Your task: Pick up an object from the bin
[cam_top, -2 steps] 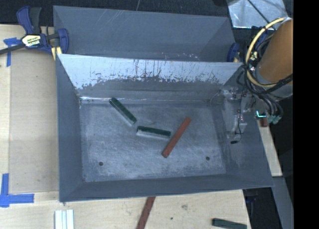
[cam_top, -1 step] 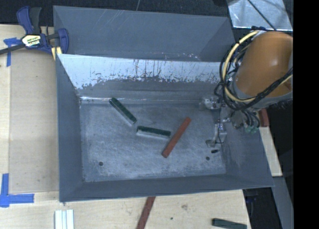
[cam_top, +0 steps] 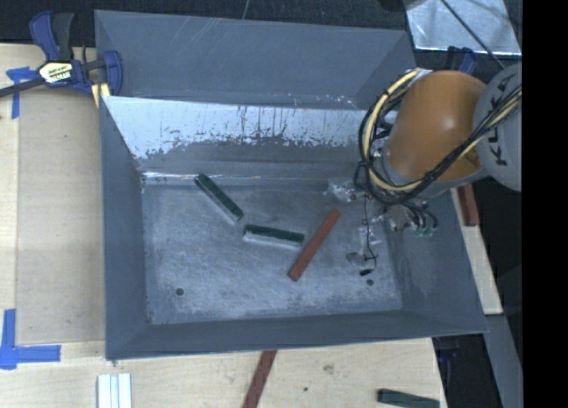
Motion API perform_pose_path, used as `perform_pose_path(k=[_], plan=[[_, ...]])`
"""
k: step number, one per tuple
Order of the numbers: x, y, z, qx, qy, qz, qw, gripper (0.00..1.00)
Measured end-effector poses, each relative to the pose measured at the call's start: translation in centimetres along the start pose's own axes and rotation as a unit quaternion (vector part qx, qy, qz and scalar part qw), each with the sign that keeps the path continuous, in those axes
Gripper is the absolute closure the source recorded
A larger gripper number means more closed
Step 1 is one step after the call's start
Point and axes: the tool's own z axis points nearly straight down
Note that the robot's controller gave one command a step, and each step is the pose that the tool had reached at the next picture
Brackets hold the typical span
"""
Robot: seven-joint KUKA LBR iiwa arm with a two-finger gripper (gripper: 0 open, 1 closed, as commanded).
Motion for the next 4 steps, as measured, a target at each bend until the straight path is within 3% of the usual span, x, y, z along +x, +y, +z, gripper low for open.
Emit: perform_pose_path(k=[1,2,3,4], plan=[[1.5,4.5,2.7,0.000,0.0033,-0.098,0.9951,0.00],[-4.9,0.4,6.2,0.000,0.0000,-0.123,0.9924,1.00],[-4.9,0.4,6.2,0.000,0.0000,-0.123,0.9924,1.00],[-2.0,0.5,-9.9,0.000,0.0009,-0.132,0.9912,1.00]])
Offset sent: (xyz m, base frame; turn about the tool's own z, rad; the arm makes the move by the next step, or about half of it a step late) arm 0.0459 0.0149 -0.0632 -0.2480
